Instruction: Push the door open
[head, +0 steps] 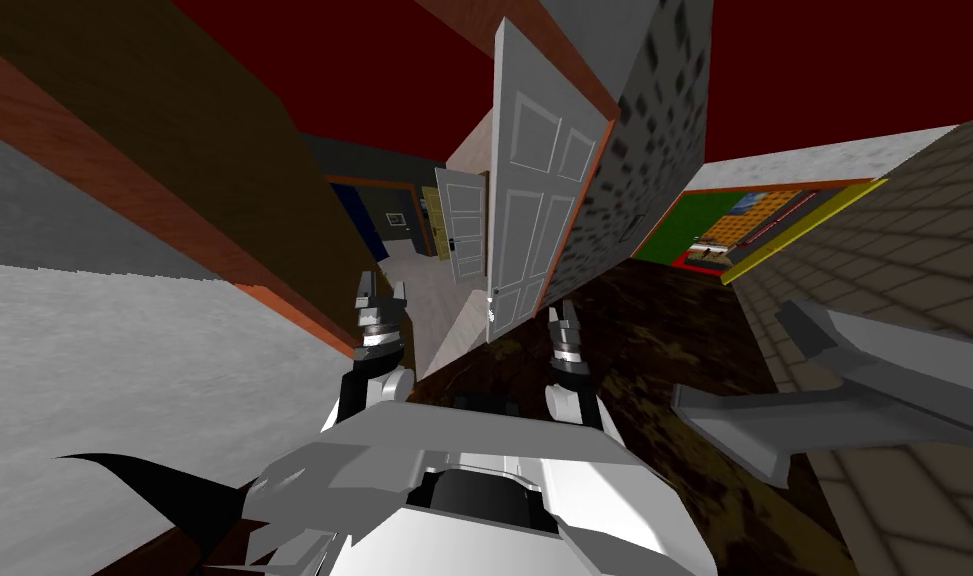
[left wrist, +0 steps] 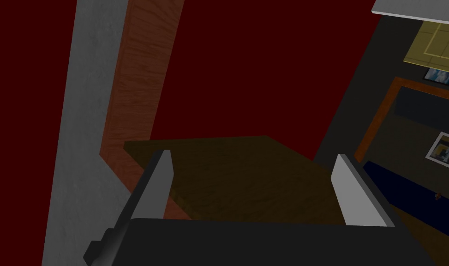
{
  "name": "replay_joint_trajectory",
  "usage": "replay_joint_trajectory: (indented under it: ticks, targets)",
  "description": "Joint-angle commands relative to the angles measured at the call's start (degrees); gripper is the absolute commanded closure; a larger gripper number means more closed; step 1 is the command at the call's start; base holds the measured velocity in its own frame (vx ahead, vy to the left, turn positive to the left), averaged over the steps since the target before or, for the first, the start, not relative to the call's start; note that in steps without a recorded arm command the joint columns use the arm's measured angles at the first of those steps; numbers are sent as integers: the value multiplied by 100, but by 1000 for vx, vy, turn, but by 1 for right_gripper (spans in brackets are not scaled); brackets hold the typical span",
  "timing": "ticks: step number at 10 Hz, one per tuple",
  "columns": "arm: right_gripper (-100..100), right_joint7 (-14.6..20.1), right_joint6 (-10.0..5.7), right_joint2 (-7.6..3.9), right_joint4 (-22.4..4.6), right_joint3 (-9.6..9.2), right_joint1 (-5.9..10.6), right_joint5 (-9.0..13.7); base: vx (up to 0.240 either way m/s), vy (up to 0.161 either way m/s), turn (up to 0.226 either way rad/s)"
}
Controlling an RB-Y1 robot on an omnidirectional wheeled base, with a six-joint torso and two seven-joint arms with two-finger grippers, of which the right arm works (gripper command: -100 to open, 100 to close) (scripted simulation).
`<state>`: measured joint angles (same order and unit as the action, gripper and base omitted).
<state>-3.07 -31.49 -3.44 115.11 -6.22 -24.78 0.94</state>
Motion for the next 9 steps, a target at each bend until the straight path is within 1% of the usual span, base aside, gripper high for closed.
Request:
replay_joint_trajectory:
  ticks: [1, 2, 4, 8, 9]
  targets:
    - [-100, 64, -57, -47, -286, -39, 134, 4, 96, -37, 128]
    - [-100, 64, -57, -47, -348, -39, 134, 4, 64, -24, 34]
    - [-100, 130, -131, -98, -701, -112, 257, -2, 62, -20, 77]
    - [-100, 270, -290, -194, -1499, -268, 520, -12, 94, -45, 122]
    - [-100, 270, -290, -194, -1544, -268, 520, -12, 54, -40, 33]
